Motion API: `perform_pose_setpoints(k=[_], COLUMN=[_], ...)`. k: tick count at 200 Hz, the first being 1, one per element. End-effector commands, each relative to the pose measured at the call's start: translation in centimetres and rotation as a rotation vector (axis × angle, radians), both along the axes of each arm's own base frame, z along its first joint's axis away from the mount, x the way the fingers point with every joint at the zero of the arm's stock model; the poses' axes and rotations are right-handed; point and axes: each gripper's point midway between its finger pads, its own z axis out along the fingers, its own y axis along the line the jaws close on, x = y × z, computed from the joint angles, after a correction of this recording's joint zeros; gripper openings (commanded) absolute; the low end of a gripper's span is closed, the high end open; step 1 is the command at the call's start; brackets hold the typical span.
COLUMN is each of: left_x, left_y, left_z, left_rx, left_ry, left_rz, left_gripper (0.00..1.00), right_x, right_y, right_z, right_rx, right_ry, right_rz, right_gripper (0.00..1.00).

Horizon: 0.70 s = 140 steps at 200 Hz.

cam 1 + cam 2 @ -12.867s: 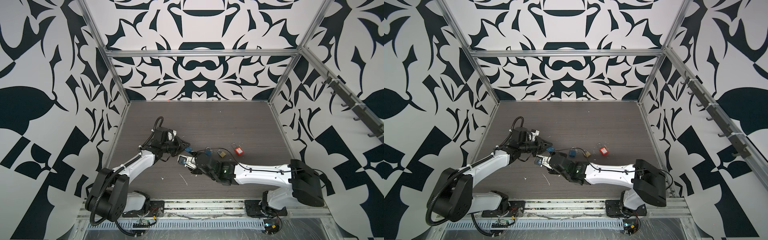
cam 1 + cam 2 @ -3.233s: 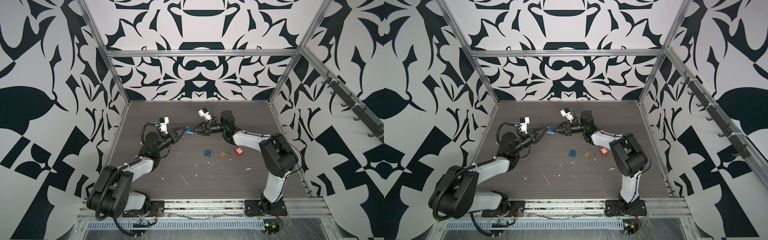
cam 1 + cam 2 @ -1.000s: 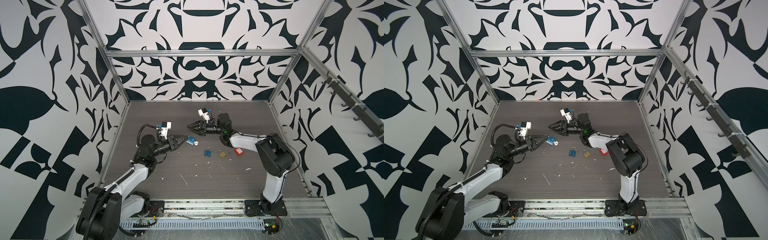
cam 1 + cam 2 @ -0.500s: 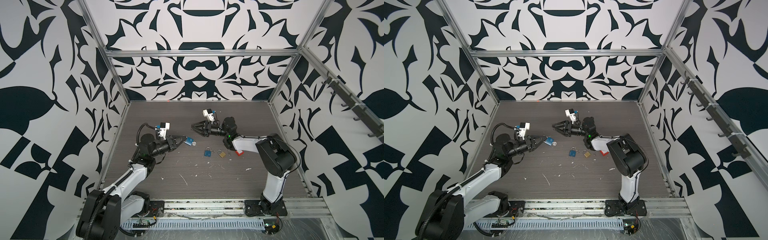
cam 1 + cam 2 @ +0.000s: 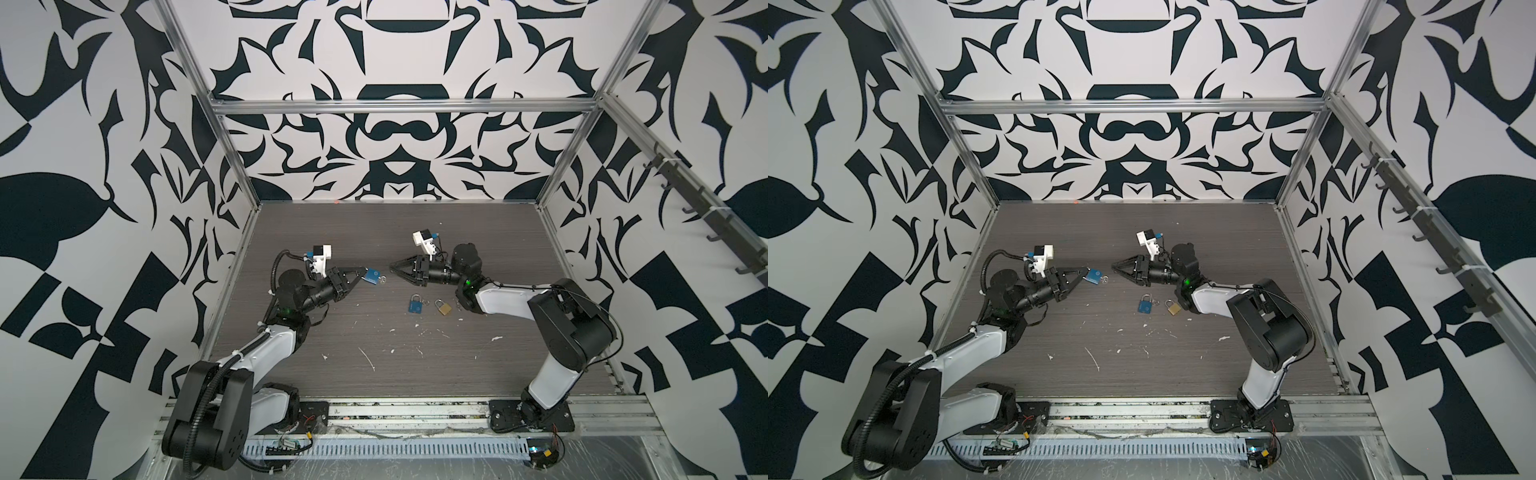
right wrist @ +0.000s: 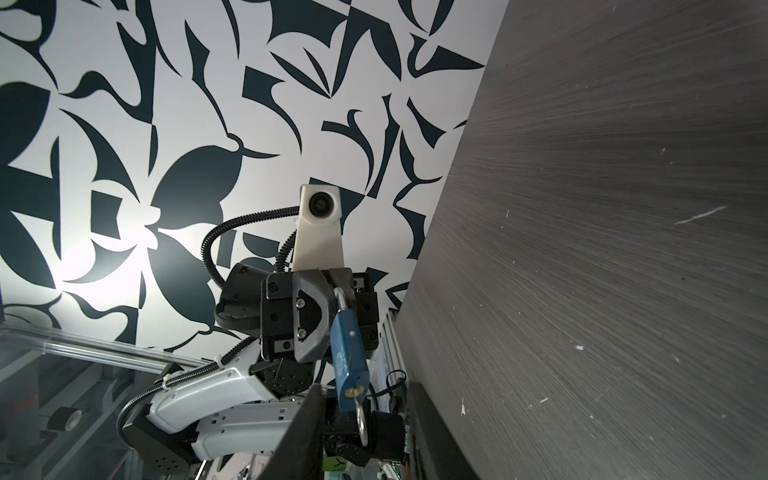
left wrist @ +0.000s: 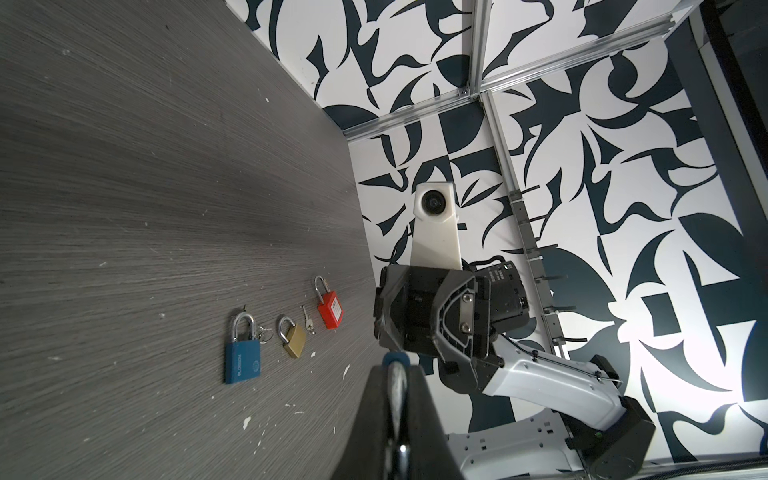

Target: Lock with the key

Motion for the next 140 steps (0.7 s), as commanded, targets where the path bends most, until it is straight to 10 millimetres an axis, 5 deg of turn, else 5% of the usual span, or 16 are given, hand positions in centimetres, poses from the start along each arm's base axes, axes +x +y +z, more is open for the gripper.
perform_pose_setpoints(k=[1, 140], left_x=[0.1, 0.9], left_y=[0.3, 0.2], left_z=[1.9, 0.5], left_rx=[-0.054, -0.107], left_ry=[-0.074, -0.031], left_rz=[0.014, 0.018], left_gripper=[0.0, 0.0], right_x=[-0.6, -1.8], right_y=[0.4, 2.5], right_z=[1.8, 2.2], right_rx=[0.056, 0.103], right_ry=[-0.066, -0.066], right_rz=[0.021, 0.094], right_gripper=[0.33, 0.16])
